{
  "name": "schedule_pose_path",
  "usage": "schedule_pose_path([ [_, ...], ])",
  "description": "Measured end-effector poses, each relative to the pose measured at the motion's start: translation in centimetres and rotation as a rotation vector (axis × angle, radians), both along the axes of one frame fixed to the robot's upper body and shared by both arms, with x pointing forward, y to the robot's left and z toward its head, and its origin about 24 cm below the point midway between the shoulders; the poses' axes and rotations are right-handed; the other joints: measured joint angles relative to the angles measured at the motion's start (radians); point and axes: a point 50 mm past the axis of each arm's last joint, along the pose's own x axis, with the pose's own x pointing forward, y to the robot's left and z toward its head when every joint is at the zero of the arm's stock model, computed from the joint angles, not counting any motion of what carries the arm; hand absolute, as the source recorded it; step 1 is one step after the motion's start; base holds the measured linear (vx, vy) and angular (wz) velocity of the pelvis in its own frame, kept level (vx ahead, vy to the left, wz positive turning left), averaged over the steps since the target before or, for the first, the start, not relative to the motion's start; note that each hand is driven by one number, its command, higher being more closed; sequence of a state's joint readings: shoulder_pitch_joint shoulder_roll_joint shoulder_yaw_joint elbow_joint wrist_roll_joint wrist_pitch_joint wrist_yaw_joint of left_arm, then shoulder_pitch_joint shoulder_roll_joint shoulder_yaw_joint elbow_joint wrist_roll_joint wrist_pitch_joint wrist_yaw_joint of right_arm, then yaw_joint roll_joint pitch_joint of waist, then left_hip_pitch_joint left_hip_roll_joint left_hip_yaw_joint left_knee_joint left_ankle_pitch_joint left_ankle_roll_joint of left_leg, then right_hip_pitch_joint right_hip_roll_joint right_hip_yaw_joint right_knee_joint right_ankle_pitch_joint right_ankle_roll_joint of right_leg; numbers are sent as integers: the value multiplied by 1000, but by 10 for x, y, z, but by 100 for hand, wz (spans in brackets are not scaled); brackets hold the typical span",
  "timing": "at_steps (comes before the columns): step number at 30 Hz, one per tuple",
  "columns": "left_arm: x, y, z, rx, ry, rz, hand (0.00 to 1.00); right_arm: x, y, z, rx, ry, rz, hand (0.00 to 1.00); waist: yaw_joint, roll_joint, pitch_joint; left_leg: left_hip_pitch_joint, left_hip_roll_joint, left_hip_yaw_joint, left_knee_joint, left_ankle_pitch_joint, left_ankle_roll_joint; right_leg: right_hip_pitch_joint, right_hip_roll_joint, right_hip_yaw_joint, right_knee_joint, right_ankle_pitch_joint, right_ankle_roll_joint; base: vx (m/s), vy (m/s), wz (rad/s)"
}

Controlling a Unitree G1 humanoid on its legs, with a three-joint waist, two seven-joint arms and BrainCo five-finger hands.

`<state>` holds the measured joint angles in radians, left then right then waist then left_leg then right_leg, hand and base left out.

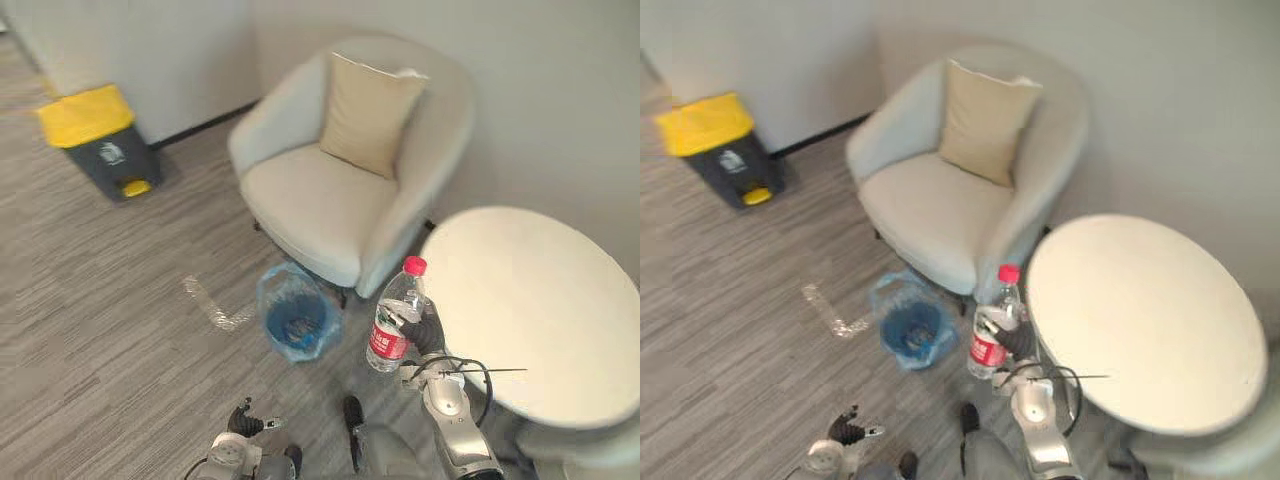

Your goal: Gather rubbish on tea table into small bin, then transfer packed bag to large trash can.

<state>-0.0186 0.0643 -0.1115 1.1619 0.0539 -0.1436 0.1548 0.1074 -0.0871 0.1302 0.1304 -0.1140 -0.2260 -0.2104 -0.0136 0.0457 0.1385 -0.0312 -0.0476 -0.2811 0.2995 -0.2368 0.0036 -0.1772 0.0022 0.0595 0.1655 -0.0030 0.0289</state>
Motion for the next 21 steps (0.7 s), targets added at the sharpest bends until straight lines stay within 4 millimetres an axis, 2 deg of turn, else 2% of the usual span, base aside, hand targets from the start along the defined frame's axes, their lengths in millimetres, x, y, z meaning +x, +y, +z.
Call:
schedule_pose_path([
  [1, 1, 1, 0, 0, -2, 10, 0, 1, 0, 0, 1, -1, 2, 100, 1, 4, 1, -4, 10, 19, 31, 2, -20, 32, 1, -21, -24, -3, -7, 252, -68, 47],
  [2, 1, 2, 0, 1, 0, 14, 0, 0, 0, 0, 3, 2, 1, 100, 3, 2, 2, -4, 20, 58, 63, 3, -55, 67, 0, -33, -44, -5, -13, 375, -79, 61],
  [3, 1, 2, 0, 1, -1, 14, 0, -1, -1, -2, 8, 9, -7, 100, 4, -3, 7, -4, 48, 147, 117, -16, -81, 132, -1, -38, -72, -14, -28, 225, -28, 52],
  [5, 2, 2, 1, 2, -9, 11, 0, 1, -3, -1, 9, 3, -22, 100, 4, -13, 13, -5, 103, 267, 122, -26, -93, 173, -6, -53, -76, -20, -37, 195, 1, 46],
  [6, 6, 1, 3, 3, -23, 5, 0, 2, -4, 1, 12, -5, -30, 100, 3, -18, 15, -21, 130, 353, 84, -25, -94, 183, -30, -67, -76, -22, -34, 149, 57, 48],
  [7, 9, 0, 4, 2, -31, -4, 0, 3, -5, 2, 13, -9, -36, 100, 0, -21, 16, -31, 136, 392, 52, -20, -90, 184, -46, -80, -76, -24, -31, 111, 95, 58],
  [8, 12, -6, 5, 0, -41, -35, 0, 2, -9, 1, 6, -8, -48, 100, -8, -25, 19, -39, 148, 455, -27, 27, -85, 185, -67, -112, -75, -31, -21, 78, 98, 52],
  [9, 12, -10, 4, -4, -41, -56, 0, 1, -12, 0, 1, -1, -58, 100, -11, -17, 18, -39, 163, 485, -92, 111, -90, 191, -70, -126, -76, -43, -2, 99, 132, 50],
  [10, 12, -15, 4, -8, -41, -76, 0, 0, -15, -2, -3, 6, -66, 100, -14, -1, 17, -38, 174, 487, -121, 160, -104, 204, -65, -134, -78, -58, 15, 98, 168, 37],
  [11, 14, -14, 5, 5, -40, -102, 0, -2, -14, -13, 5, 56, -80, 100, -12, -30, 16, 0, 135, 483, -169, 157, -90, 219, -95, -127, -84, -83, 32, 88, 175, 22],
  [13, 13, -11, 4, 25, -30, -126, 0, -6, -5, -22, 16, 95, -56, 100, -3, -41, 12, 38, 106, 499, -224, 173, -73, 222, -115, -104, -81, -79, 38, 50, 170, -9],
  [17, 6, -5, 2, 51, -9, -113, 0, -6, 3, -35, 25, 154, -34, 100, -2, -40, 8, 118, 83, 548, -289, 181, -60, 243, -126, -47, -84, -72, 50, 26, 122, -39],
  [21, 5, -3, 2, 55, -1, -113, 0, -8, 5, -53, 2, 247, -10, 100, -5, -43, 7, 125, 78, 577, -298, 184, -57, 225, -121, -16, -84, -69, 54, -27, 11, -30],
])
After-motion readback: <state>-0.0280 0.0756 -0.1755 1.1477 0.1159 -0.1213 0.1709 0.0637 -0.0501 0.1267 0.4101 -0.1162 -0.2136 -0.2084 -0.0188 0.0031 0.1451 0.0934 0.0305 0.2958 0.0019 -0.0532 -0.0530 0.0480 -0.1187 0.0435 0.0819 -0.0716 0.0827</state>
